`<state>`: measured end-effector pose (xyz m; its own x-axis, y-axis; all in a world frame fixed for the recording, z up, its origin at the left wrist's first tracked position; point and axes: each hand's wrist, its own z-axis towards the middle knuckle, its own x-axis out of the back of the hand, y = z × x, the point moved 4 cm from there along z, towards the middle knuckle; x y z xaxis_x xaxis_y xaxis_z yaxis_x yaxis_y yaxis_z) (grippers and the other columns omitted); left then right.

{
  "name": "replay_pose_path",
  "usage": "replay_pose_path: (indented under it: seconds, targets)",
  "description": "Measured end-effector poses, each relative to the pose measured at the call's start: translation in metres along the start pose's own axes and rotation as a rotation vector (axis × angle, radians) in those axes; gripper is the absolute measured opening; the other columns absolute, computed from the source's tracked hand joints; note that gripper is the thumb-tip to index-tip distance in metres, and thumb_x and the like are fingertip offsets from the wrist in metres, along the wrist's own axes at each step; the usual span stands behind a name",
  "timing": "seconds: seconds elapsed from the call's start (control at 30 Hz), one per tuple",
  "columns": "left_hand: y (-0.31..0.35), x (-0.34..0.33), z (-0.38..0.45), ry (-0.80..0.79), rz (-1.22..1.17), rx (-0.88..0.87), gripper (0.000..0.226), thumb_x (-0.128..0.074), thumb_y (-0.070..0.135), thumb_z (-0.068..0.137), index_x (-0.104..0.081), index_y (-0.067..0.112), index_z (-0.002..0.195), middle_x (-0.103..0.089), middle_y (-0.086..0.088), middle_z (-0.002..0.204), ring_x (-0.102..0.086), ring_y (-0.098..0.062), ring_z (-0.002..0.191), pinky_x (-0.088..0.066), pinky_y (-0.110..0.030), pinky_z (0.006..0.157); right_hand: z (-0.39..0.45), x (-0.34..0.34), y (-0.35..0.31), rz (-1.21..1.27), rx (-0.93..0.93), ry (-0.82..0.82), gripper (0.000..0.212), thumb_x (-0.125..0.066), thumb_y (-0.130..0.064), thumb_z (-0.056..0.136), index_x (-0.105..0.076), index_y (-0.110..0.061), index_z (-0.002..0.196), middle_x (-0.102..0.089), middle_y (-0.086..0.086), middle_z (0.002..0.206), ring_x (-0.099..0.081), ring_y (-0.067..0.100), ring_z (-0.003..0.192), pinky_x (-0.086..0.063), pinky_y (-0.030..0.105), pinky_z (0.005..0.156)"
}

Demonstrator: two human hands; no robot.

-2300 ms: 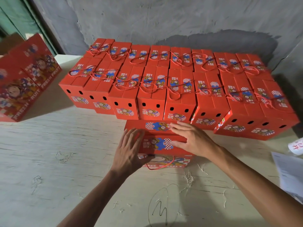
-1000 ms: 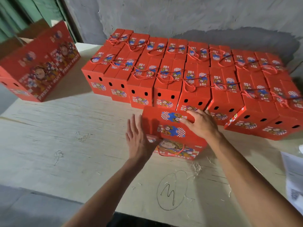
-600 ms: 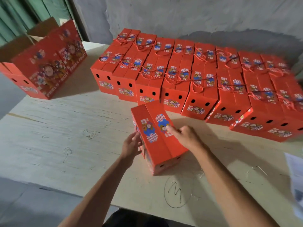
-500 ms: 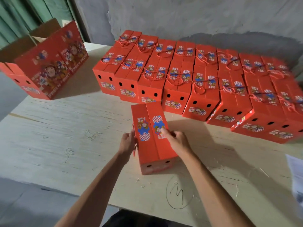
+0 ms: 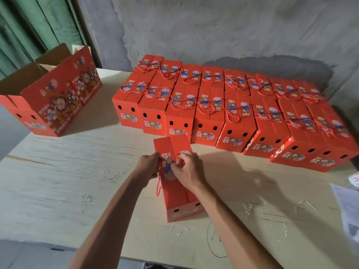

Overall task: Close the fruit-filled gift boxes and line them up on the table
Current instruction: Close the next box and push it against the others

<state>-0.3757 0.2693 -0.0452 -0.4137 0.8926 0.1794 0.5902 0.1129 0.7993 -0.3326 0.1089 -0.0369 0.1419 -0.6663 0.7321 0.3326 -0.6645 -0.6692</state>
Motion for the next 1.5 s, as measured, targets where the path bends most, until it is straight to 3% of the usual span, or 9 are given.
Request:
replay_pose_path:
  seconds: [0.17, 0.33, 0.47, 0.63, 0.93, 1.07, 1.2, 1.37, 1.5]
  targets:
    - [0.051, 0.006, -0.022, 0.052, 0.126, -0.335, 0.035, -0.058, 0.024, 0.096, -0.073, 0.013, 0.066, -0.064, -0.004, 0.057, -0.056, -0.018, 0.056, -0.045, -0.026, 0.057, -0.006, -0.022, -0.044, 0.409, -0.073, -0.048, 0.029, -0.060, -0.044, 0.095, -0.074, -0.023, 0.081, -0.075, -0.008, 0.078, -0.069, 0.011, 0.074, -0.055, 0.036, 0.072]
    - [0.086, 0.015, -0.035, 0.085, 0.260, -0.575, 0.044, -0.058, 0.039, 0.099, -0.078, 0.020, 0.066, -0.071, 0.006, 0.059, -0.065, -0.004, 0.054, -0.048, -0.021, 0.057, 0.006, -0.014, -0.059, 0.468, -0.087, 0.029, 0.038, -0.059, -0.059, 0.096, -0.058, -0.024, 0.080, -0.061, -0.010, 0.073, -0.057, -0.002, 0.070, -0.040, 0.012, 0.063]
    - [0.099, 0.010, -0.049, 0.166, 0.421, -0.686, 0.052, -0.061, 0.036, 0.099, -0.064, 0.016, 0.051, -0.057, 0.005, 0.044, -0.055, -0.005, 0.043, -0.033, -0.020, 0.043, 0.027, 0.000, -0.066, 0.397, -0.051, 0.048, 0.044, -0.052, -0.045, 0.096, -0.053, -0.012, 0.067, -0.052, -0.002, 0.057, -0.043, 0.006, 0.052, -0.029, 0.021, 0.050]
    - [0.098, 0.004, -0.060, 0.266, 0.346, -0.752, 0.050, -0.059, 0.032, 0.101, -0.065, -0.005, 0.067, -0.061, -0.023, 0.061, -0.060, -0.040, 0.063, -0.045, -0.047, 0.056, 0.045, -0.003, -0.055, 0.552, -0.126, -0.051, 0.036, -0.057, -0.028, 0.086, -0.052, -0.006, 0.058, -0.043, -0.005, 0.050, -0.033, 0.011, 0.055, -0.029, 0.037, 0.054]
    - [0.115, 0.069, -0.052, 0.531, 0.321, -0.793, 0.027, -0.073, 0.035, 0.093, -0.080, 0.015, 0.076, -0.059, -0.001, 0.082, -0.053, -0.001, 0.069, -0.034, -0.009, 0.056, 0.081, -0.036, -0.119, 0.675, 0.029, -0.161, 0.031, -0.059, -0.053, 0.081, -0.068, -0.031, 0.061, -0.055, -0.013, 0.049, -0.044, 0.000, 0.048, -0.037, 0.027, 0.049]
    - [0.126, 0.120, -0.034, 0.613, 0.374, -0.814, 0.029, -0.075, 0.037, 0.092, -0.081, 0.015, 0.073, -0.058, 0.001, 0.080, -0.055, -0.009, 0.066, -0.037, -0.024, 0.059, 0.099, -0.070, -0.165, 0.743, 0.019, -0.166, 0.037, -0.057, -0.055, 0.083, -0.063, -0.030, 0.056, -0.047, -0.015, 0.048, -0.036, 0.005, 0.053, -0.032, 0.036, 0.056]
    - [0.129, 0.184, -0.010, 0.730, 0.397, -0.927, 0.040, -0.072, 0.030, 0.097, -0.076, 0.004, 0.067, -0.058, -0.004, 0.076, -0.053, -0.020, 0.060, -0.040, -0.034, 0.055, 0.122, -0.118, -0.219, 0.843, 0.004, -0.181, 0.044, -0.058, -0.054, 0.089, -0.058, -0.030, 0.051, -0.042, -0.019, 0.051, -0.034, 0.002, 0.057, -0.032, 0.025, 0.053]
    - [0.142, 0.277, 0.047, 0.654, 0.356, -1.012, 0.023, -0.063, 0.021, 0.102, -0.075, 0.012, 0.120, -0.076, -0.008, 0.106, -0.075, -0.021, 0.086, -0.061, -0.035, 0.072, 0.187, -0.180, -0.277, 0.883, -0.040, -0.083, 0.040, -0.066, -0.045, 0.082, -0.063, -0.009, 0.064, -0.043, 0.005, 0.060, -0.035, 0.015, 0.061, -0.028, 0.035, 0.056]
    - [0.149, 0.324, 0.116, 0.437, 0.589, -0.859, 0.034, -0.049, 0.013, 0.102, -0.066, 0.015, 0.132, -0.072, -0.008, 0.124, -0.067, -0.028, 0.113, -0.053, -0.042, 0.092, 0.237, -0.226, -0.314, 0.844, -0.136, 0.002, 0.043, -0.067, -0.035, 0.076, -0.056, 0.006, 0.066, -0.046, 0.009, 0.061, -0.041, 0.018, 0.061, -0.033, 0.036, 0.060]
